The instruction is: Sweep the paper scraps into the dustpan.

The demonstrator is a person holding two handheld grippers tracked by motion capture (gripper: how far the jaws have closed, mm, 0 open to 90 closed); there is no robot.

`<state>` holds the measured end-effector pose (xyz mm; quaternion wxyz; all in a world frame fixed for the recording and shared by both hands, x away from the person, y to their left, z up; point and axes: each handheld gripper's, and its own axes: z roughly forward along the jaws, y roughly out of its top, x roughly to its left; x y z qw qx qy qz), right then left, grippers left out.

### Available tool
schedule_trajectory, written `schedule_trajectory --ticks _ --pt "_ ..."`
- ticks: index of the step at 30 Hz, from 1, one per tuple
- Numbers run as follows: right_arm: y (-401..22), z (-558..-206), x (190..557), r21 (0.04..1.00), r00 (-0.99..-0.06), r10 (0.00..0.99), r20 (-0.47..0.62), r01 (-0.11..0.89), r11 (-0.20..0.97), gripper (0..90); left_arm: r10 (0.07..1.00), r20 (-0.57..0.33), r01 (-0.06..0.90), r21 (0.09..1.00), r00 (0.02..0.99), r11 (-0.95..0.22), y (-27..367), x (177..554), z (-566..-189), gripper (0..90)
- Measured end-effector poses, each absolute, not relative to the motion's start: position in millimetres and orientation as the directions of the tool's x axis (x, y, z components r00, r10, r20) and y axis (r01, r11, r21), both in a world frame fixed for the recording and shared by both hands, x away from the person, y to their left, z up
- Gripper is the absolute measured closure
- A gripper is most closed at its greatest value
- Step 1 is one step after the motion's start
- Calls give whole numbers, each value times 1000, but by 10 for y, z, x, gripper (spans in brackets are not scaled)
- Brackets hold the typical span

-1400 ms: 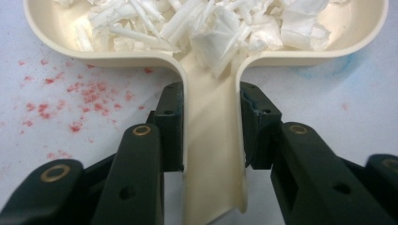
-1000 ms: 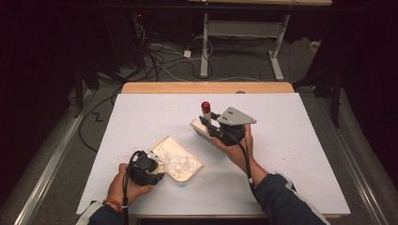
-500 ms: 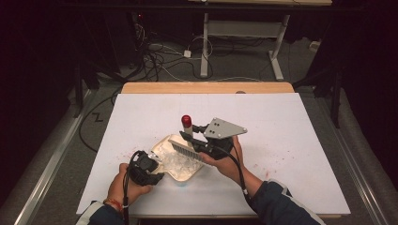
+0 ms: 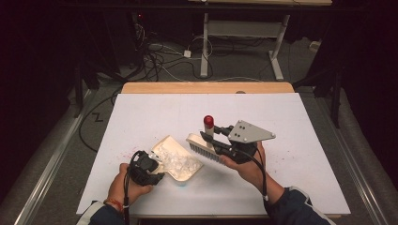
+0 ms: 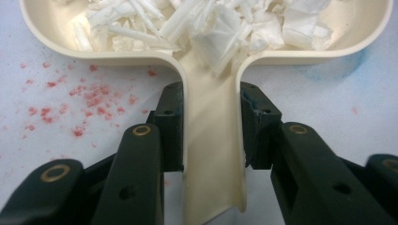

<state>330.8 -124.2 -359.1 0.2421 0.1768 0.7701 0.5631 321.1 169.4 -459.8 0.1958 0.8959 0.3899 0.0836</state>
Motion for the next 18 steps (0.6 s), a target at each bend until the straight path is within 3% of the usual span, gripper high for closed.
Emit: schedule_trajectory --ticks 6,13,18 --pt "-1233 -3758 3286 945 -849 512 -135 45 323 703 737 -4 670 417 676 -613 1681 3224 -4600 634" --pt "-1122 -3700 3187 944 -868 471 -153 12 329 703 744 -3 674 426 669 -604 1663 3248 -4597 634" --pt "-1178 -3642 3186 955 -852 500 -157 -3 296 703 745 -6 675 428 667 -601 1660 3258 -4601 634"
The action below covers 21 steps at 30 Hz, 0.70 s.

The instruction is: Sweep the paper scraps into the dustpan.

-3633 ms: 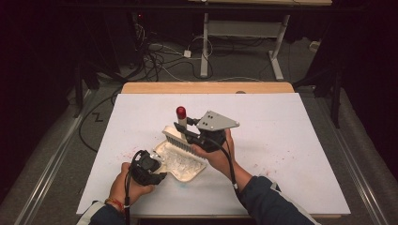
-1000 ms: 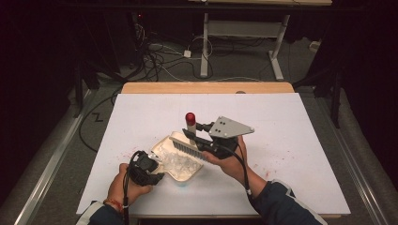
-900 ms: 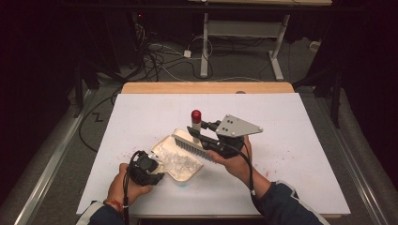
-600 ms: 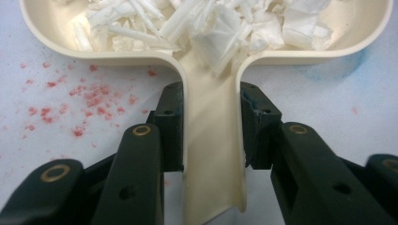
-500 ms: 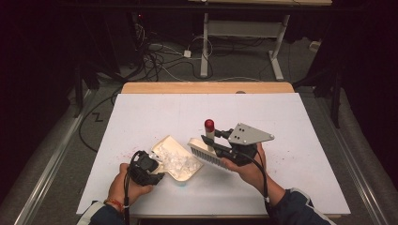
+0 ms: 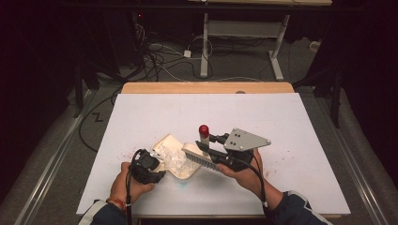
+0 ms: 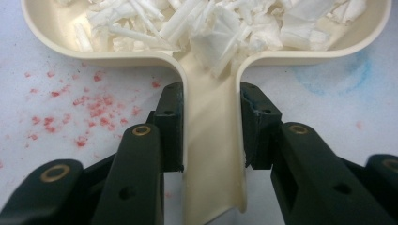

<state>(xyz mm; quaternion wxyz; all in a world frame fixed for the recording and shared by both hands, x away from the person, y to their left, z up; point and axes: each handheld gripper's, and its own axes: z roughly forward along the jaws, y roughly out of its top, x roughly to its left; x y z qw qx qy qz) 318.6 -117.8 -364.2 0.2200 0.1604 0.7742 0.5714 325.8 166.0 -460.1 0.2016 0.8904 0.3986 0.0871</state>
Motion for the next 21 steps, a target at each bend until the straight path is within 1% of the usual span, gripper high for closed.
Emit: schedule_trajectory --ticks 8,21 --pt "-1356 -3496 3188 966 -833 530 -160 -20 259 703 749 -7 677 435 662 -594 1665 3260 -4606 634" --pt "-1988 -3305 3179 970 -796 588 -145 2 242 702 777 -10 697 449 629 -559 1761 3270 -4598 634"
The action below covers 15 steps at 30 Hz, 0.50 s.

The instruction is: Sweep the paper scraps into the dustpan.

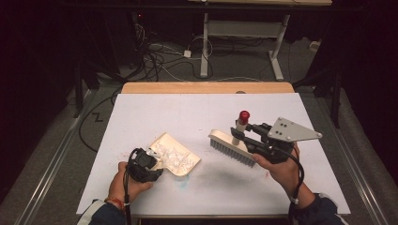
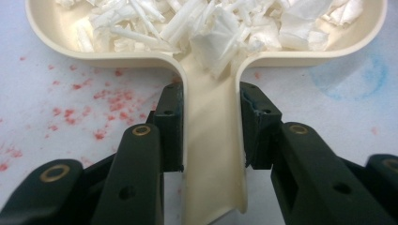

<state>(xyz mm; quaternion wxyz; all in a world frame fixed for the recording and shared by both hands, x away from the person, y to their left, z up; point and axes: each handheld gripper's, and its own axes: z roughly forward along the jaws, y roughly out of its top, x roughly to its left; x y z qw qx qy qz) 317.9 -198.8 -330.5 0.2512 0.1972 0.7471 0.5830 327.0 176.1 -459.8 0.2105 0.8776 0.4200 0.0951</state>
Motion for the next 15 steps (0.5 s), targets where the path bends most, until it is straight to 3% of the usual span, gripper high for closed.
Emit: schedule_trajectory --ticks 15 --pt "-2662 -3376 3060 958 -772 625 -116 80 276 702 821 -22 731 470 571 -496 1958 3274 -4590 633"
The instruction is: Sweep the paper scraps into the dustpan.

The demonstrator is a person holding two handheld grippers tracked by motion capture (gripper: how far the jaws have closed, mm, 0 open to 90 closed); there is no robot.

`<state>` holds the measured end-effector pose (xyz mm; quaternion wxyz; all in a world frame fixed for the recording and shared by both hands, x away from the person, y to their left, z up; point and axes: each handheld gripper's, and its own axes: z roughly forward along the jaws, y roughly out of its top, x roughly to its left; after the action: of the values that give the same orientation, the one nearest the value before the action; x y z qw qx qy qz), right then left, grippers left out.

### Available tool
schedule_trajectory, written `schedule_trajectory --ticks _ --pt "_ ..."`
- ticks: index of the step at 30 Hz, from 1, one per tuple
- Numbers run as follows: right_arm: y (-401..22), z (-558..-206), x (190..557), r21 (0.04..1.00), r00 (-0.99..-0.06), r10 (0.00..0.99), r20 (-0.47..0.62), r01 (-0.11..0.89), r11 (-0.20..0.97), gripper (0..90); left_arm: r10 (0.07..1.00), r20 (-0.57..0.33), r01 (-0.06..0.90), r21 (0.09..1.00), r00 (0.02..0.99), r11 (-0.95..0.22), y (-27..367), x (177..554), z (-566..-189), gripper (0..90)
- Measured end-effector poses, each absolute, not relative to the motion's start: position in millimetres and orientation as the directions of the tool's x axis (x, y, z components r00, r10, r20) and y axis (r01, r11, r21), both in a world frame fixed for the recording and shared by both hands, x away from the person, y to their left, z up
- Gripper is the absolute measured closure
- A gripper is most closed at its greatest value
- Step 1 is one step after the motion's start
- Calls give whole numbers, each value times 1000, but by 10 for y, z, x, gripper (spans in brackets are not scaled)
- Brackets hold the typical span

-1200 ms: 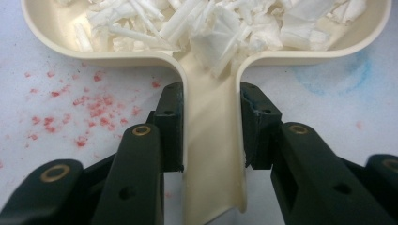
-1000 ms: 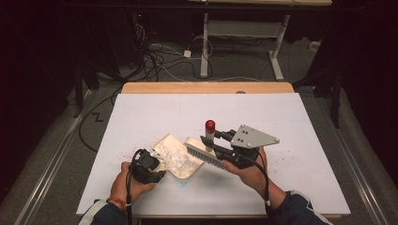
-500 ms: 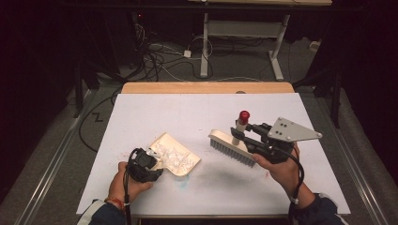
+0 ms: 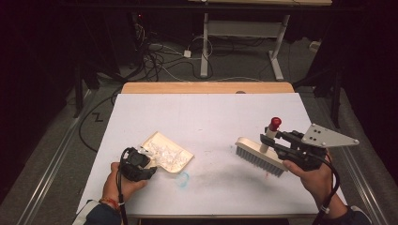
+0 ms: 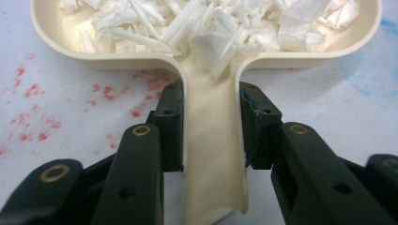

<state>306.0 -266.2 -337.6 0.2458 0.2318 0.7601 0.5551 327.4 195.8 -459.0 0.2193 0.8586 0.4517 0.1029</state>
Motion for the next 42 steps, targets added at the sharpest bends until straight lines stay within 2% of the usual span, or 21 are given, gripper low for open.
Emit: schedule_trajectory --ticks 14,23,32,42 --pt "-3002 -3434 2956 942 -800 598 -55 156 296 702 887 -25 780 487 461 -392 2187 3314 -4616 633" --pt "-3027 -3504 3028 922 -818 574 -23 205 329 701 922 -35 803 505 385 -316 2315 3358 -4651 633" --pt "-3013 -3589 3129 911 -804 594 -21 229 343 701 930 -42 808 511 364 -293 2279 3352 -4675 629" --pt "-3002 -3610 3440 904 -782 623 -13 258 342 679 911 -71 791 527 407 -312 2108 3160 -4670 508"
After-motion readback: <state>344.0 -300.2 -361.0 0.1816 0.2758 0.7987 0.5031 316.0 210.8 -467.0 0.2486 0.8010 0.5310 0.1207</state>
